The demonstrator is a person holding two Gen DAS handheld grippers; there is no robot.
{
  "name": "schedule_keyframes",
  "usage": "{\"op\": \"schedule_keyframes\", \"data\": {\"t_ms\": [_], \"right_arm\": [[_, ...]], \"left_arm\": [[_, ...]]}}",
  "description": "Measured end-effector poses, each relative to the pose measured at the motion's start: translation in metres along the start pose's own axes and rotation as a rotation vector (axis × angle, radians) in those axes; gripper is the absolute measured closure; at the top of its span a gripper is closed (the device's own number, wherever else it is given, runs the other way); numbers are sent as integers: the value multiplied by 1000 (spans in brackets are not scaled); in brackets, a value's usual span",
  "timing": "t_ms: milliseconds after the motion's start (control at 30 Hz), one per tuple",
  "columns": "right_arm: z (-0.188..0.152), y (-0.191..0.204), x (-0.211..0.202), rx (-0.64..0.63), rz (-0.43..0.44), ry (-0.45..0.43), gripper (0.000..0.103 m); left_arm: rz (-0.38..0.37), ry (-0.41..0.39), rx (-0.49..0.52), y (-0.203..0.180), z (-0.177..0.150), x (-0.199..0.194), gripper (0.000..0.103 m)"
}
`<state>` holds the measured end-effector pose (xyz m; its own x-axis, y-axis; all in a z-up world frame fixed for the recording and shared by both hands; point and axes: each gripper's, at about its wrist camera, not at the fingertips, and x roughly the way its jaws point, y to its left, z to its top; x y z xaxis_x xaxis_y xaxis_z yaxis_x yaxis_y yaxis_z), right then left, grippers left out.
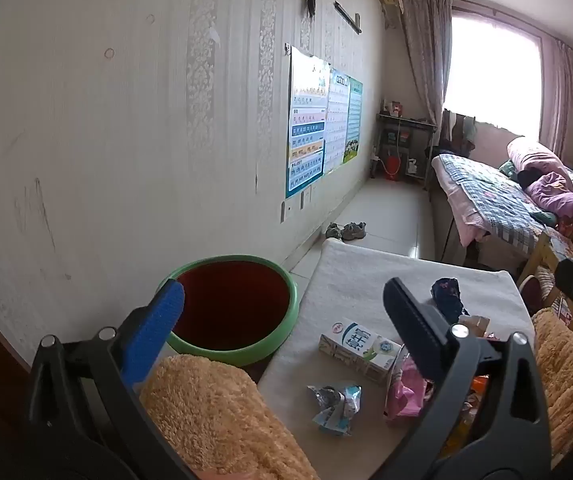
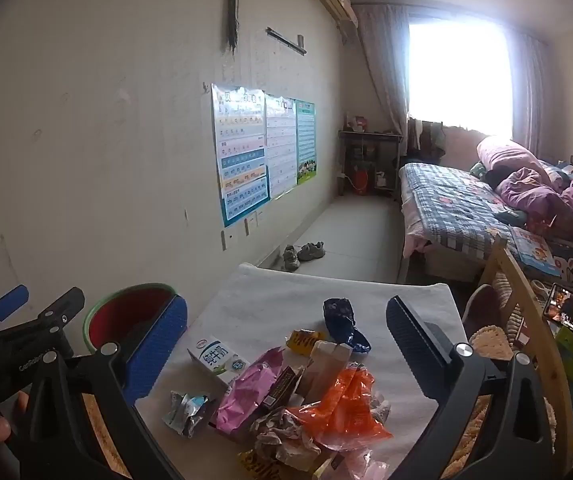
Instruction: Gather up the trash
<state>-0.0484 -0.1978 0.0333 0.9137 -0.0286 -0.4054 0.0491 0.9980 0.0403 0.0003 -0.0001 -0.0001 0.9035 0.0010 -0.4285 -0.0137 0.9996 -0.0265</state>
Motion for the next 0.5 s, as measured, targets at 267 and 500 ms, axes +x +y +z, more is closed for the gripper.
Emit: {"op": "schedule_keyframes", "data": {"t_ms": [267, 500], "right_arm": [[-2, 3, 1, 8, 4, 3, 7], [-5, 3, 2, 8, 5, 7, 7]], "left_arm": [[-3, 4, -4, 1, -3, 1, 5], [-3, 9, -7, 3, -7, -1, 5]]}}
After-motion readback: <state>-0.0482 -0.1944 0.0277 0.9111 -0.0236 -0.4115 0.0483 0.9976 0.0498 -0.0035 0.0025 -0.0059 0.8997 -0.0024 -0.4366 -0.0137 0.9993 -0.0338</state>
